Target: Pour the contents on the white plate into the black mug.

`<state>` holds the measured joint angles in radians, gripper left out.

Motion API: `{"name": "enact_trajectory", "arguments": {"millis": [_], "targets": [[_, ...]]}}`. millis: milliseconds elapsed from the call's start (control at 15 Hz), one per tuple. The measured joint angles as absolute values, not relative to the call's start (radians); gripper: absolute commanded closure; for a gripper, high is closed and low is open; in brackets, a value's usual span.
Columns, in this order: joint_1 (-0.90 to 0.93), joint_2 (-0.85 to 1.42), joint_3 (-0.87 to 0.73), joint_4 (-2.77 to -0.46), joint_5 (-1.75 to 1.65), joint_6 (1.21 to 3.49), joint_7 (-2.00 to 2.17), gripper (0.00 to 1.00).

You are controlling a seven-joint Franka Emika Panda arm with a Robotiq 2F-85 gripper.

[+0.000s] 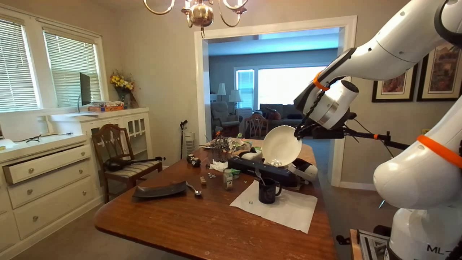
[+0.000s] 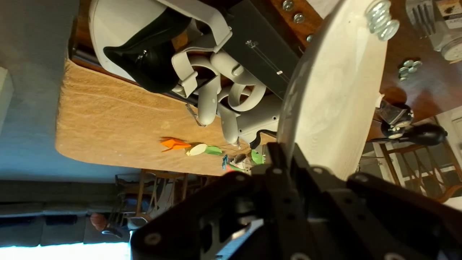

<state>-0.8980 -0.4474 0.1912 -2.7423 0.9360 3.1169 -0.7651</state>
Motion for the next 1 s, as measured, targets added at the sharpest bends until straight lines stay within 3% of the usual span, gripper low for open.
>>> {"name": "enact_trajectory", "arguments": {"millis": [400,733,1000], "targets": [[-0.927,-0.505,0.199,-2.741,0.951,2.989,-0.764,0.98],[-0.872,-0.577,0.001,-2.723,0.943,2.698,-0.789,0.98],[-0.673,-0.594,-0.272,-2.701,0.884,2.622,-0.795,0.98]]}}
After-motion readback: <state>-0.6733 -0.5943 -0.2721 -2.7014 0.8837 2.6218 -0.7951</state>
